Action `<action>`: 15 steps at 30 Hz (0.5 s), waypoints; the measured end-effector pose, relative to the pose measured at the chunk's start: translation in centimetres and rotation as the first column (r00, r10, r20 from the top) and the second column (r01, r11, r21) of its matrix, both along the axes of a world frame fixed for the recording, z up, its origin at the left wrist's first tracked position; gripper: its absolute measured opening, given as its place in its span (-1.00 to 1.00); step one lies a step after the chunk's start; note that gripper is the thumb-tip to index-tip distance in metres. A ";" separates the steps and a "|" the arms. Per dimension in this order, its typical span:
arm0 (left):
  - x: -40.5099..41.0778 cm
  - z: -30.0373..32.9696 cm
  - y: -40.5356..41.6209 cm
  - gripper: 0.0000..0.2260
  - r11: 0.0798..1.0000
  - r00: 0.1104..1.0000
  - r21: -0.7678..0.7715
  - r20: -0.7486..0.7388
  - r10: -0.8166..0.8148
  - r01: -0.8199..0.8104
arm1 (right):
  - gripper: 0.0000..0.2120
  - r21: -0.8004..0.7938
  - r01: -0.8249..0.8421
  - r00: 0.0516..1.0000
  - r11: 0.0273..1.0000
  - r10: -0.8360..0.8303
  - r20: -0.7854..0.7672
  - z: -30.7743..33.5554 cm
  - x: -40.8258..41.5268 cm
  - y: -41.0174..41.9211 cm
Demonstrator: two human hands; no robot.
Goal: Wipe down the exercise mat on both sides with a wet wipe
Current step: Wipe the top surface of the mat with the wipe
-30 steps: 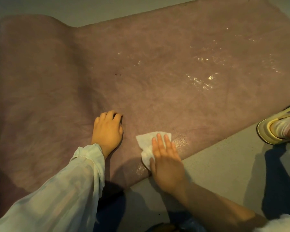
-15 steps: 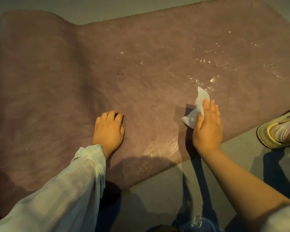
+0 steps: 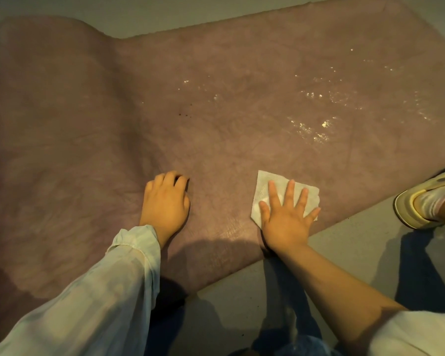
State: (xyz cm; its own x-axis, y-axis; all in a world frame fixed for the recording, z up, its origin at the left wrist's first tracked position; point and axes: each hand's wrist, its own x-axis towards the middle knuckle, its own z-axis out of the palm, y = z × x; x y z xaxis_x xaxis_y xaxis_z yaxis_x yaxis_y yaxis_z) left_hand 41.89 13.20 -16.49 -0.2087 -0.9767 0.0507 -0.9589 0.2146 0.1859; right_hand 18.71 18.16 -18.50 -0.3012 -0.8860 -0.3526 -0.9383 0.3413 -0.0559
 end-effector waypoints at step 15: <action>0.3 -0.4 0.0 -0.69 0.996 0.981 0.059 -0.177 0.079 -0.070 | -0.43 -0.135 -0.227 0.972 0.964 0.234 0.034 -0.7 6.2 -6.2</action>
